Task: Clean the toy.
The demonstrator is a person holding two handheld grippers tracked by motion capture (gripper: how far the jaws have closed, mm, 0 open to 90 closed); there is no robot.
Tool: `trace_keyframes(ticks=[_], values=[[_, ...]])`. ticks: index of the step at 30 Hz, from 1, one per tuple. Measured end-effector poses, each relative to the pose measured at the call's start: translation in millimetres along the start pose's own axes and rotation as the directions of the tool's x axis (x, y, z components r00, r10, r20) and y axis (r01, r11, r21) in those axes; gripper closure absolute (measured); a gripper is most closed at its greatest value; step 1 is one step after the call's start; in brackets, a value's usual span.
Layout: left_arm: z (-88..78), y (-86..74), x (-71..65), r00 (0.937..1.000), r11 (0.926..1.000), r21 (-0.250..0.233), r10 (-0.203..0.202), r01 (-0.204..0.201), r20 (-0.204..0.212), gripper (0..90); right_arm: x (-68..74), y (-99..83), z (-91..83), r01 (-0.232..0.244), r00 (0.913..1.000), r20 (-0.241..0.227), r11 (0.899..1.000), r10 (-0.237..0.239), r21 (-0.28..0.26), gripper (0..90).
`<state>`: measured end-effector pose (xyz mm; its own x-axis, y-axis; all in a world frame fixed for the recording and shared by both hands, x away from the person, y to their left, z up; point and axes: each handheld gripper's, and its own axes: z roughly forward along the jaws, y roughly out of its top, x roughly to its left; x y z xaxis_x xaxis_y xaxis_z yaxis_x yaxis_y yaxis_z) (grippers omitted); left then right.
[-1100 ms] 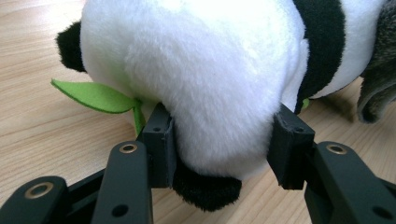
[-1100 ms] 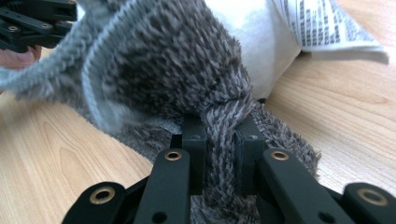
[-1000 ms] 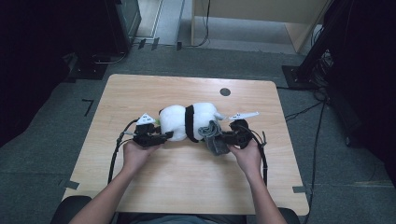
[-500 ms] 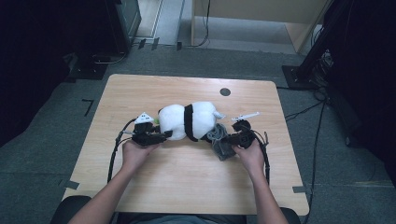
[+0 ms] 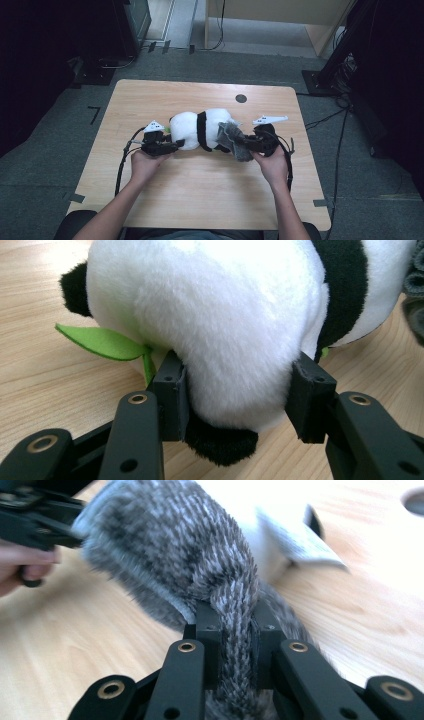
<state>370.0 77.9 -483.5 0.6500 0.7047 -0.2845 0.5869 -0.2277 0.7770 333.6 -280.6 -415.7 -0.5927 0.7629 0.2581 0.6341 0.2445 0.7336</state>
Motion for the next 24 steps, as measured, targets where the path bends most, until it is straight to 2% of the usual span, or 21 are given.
trace_keyframes(ticks=[3, 6, 10, 13, 18, 22, 24], values=[[-0.2, -0.1, -0.9, 1.0000, 1.0000, -0.002, -0.002, 0.002, -0.002, 50.9, 21.2, 9.9, 2.6, 0.049, 0.9977, -0.045, 0.999, -0.050, -0.011, 80.8], [0.1, -1.0, -2.6, 1.0000, 0.9999, -0.011, -0.002, 0.002, -0.004, 51.0, 39.4, 17.5, 8.9, 0.082, 0.9916, -0.099, 0.996, -0.084, -0.023, 80.8], [0.0, 0.1, -3.6, 0.9999, 0.9998, -0.017, -0.009, 0.009, -0.006, 51.0, 64.0, 25.2, 28.4, 0.133, 0.9787, -0.157, 0.991, -0.132, -0.004, 80.8], [-1.7, -0.4, -5.3, 1.0000, 0.9998, -0.017, -0.008, 0.008, -0.006, 50.9, 74.7, 27.8, 45.7, 0.159, 0.9732, -0.173, 0.987, -0.152, 0.026, 80.8], [-3.3, -2.4, -9.5, 0.9998, 0.9995, -0.026, -0.017, 0.016, -0.009, 51.0, 78.9, 26.8, 79.0, 0.160, 0.9700, -0.196, 0.985, -0.144, 0.066, 80.8], [-3.6, -3.8, -10.4, 0.9998, 0.9997, -0.021, -0.012, 0.012, -0.014, 51.1, 73.2, 21.7, 101.3, 0.167, 0.9748, -0.166, 0.981, -0.148, 0.102, 80.6], [-3.2, -4.3, -9.1, 0.9999, 0.9998, -0.017, -0.012, 0.012, -0.011, 51.2, 69.5, 18.1, 104.6, 0.169, 0.9748, -0.165, 0.980, -0.150, 0.104, 80.5]])
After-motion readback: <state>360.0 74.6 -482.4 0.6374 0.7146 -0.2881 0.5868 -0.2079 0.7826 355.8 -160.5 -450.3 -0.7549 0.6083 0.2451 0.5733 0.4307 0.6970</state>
